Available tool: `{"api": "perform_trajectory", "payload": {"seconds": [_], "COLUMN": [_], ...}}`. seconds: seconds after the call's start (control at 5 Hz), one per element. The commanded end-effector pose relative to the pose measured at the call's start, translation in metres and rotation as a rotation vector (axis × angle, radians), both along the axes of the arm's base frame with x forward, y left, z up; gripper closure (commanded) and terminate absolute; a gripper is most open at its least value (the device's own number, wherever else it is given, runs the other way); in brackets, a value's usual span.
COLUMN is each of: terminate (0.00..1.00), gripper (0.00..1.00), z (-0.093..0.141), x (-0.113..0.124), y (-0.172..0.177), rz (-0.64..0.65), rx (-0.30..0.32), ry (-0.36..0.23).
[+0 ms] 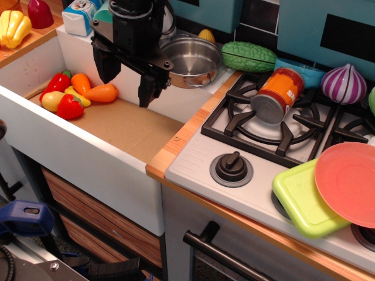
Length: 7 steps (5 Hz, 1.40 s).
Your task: Put can in pot
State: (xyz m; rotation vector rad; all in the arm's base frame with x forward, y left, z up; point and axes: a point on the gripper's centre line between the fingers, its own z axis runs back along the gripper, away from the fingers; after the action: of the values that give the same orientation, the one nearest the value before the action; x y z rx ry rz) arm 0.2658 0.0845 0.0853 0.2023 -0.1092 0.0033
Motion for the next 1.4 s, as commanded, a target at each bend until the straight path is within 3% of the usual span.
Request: {"api": "perform_trajectory", "payload": {"seconds": [0.0,0.4,0.6,1.0,1.2], "terminate": [0.00,0.00,0.00,0.00,0.00], "gripper": [0.00,0.00,0.00,0.00,0.00], "z": [0.000,0.044,0.059,0.075,0.071], "x": [0.000,0.011,0.028,0.086,0.108], "y": [0.000,-0.040,-0.066,-0.115,-0.135], "rz": [0.000,0.018,-0.002,-0.059,-0.072], "rx": [0.000,0.038,0.012,-0.004,-0.019], "ry": [0.000,-0.051,-0.076,-0.138,-0.151]}}
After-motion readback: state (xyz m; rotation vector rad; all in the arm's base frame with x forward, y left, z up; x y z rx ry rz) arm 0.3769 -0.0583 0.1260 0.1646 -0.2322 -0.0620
